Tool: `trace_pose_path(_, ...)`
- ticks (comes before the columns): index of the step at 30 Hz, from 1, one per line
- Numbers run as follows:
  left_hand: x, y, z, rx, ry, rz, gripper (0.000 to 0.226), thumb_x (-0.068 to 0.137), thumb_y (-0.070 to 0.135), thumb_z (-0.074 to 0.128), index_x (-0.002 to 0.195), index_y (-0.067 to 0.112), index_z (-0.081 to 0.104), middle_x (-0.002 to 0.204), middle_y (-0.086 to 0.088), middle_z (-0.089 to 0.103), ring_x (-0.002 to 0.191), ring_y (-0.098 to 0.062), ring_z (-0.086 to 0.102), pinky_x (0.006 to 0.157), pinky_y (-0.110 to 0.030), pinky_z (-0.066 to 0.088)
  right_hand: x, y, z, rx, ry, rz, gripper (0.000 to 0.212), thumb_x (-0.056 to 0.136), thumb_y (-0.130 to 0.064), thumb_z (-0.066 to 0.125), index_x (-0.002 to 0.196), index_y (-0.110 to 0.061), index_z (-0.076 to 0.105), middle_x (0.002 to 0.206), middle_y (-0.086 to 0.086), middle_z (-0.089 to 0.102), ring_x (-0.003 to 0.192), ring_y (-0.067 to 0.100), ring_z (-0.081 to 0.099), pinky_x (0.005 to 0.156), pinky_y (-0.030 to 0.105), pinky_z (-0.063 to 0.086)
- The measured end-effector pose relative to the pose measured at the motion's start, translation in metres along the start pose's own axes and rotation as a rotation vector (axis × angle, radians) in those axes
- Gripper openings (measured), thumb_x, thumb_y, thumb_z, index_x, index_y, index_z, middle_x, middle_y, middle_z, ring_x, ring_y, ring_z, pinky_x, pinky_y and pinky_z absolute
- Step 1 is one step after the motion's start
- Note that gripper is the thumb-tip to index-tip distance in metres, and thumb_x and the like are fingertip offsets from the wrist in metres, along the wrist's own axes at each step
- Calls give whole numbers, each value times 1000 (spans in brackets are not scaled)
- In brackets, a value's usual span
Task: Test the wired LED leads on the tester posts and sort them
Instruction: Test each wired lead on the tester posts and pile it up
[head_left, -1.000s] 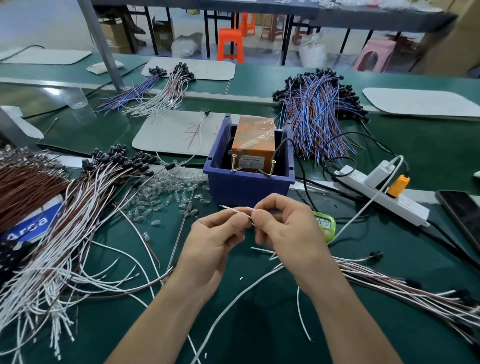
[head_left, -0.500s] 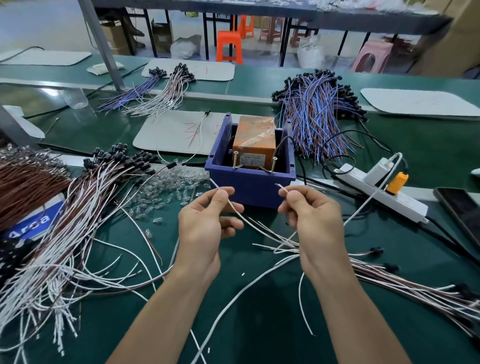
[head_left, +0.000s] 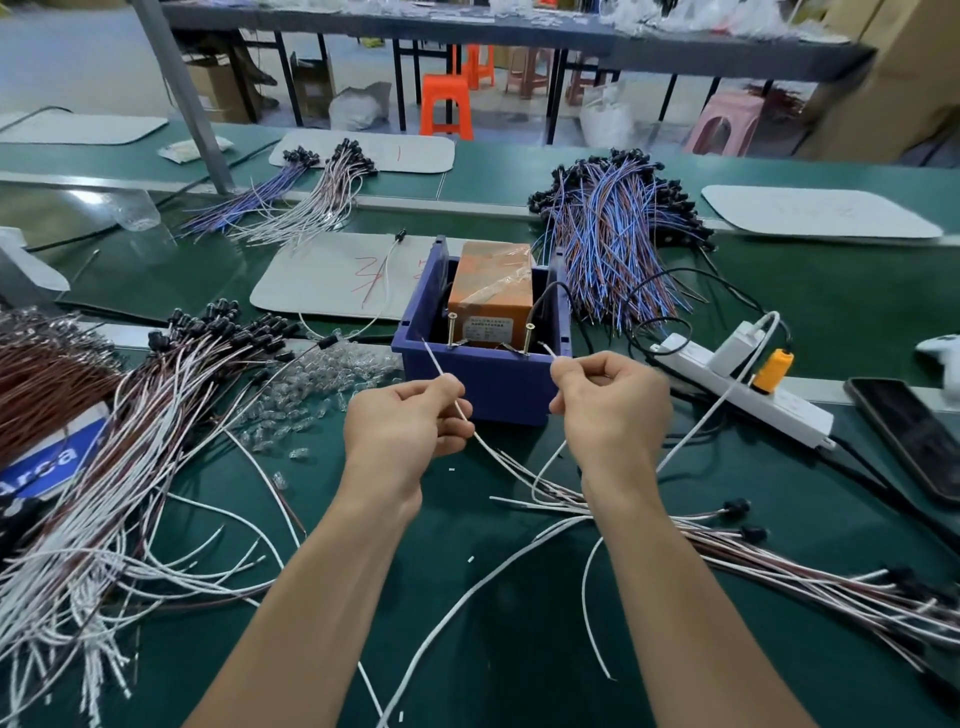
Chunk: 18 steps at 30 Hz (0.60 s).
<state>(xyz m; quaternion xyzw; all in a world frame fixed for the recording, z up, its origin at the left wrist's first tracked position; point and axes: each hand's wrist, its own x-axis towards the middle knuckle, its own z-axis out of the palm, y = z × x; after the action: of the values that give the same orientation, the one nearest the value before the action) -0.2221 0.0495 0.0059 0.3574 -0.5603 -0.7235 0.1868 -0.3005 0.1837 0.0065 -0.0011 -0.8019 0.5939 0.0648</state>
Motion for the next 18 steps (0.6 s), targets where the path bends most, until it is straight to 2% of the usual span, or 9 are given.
trace_pose_path(5, 0, -4, 3, 73, 27, 5, 22, 92, 13, 73, 72, 7, 76, 61, -7, 71, 43, -12, 57, 42, -18, 44, -1, 2, 3, 80, 15, 15, 25, 87, -22, 75, 63, -21, 67, 49, -6, 65, 39, 3, 52, 43, 15, 38)
trace_pose_path(8, 1, -5, 6, 131, 40, 41, 29, 91, 16, 73, 63, 13, 78, 59, -5, 71, 44, -12, 56, 42, -18, 44, 1, 2, 3, 131, 25, 31, 25, 87, -18, 76, 63, -20, 67, 48, -3, 65, 39, 5, 51, 43, 15, 39)
trace_pose_path(11, 1, -4, 7, 193, 53, 87, 28, 89, 20, 73, 63, 27, 79, 58, -3, 70, 45, -11, 57, 45, -18, 44, 1, 1, 2, 168, 29, 35, 25, 86, -15, 76, 63, -18, 67, 48, -2, 64, 40, 7, 51, 44, 16, 39)
trace_pose_path(18, -1, -1, 8, 240, 77, 121, 28, 88, 22, 73, 62, 29, 78, 58, -2, 71, 45, -10, 59, 49, -24, 46, -3, 1, -8, 262, 25, 57, 25, 86, -13, 76, 64, -20, 68, 49, -1, 64, 40, 5, 48, 44, 14, 37)
